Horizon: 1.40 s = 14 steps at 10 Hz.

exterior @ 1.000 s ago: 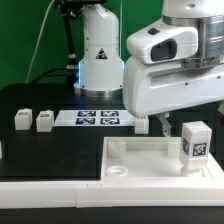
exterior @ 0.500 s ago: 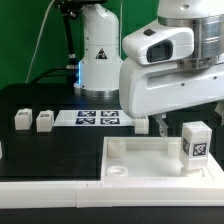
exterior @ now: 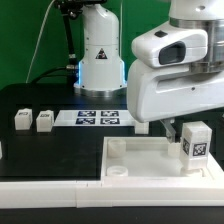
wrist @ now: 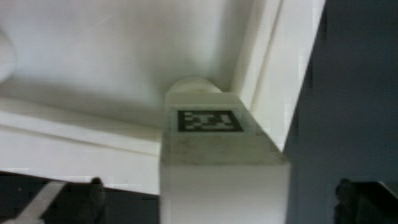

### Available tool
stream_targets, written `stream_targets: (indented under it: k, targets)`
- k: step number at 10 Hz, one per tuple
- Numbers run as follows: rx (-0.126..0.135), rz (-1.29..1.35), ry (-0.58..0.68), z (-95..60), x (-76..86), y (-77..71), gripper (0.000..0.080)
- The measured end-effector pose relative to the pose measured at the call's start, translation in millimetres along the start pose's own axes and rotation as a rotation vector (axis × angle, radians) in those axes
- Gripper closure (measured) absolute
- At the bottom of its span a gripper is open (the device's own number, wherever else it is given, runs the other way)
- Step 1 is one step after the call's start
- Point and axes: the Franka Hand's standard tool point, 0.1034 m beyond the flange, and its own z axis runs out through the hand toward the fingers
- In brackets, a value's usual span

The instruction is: Assemble one leg

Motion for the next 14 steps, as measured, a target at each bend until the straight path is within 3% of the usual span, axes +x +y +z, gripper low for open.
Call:
stream_targets:
  k: [1, 2, 3, 4, 8, 12, 14]
  targets:
    - [0.000, -0.002, -0.001, 0.6, -0.4, 1.1, 0.0240]
    - [0.001, -0.001, -0.001, 0.5, -0.3, 0.5, 0.0240]
    - [0.001, -0.001, -0.001, 0.7, -0.4, 0.5, 0.0441]
    - [0.001, -0.001, -0.001, 0.6, -0.3, 0.5, 0.0508]
    - [0.005, 0.089, -0.001, 0.7, -0.3, -0.3, 0.0508]
    - [0.004, 0.559, 0.020, 2.1, -0.7, -0.8, 0.0508]
    - [-0.020, 0.789, 0.031, 2.8, -0.5, -1.8, 0.0508]
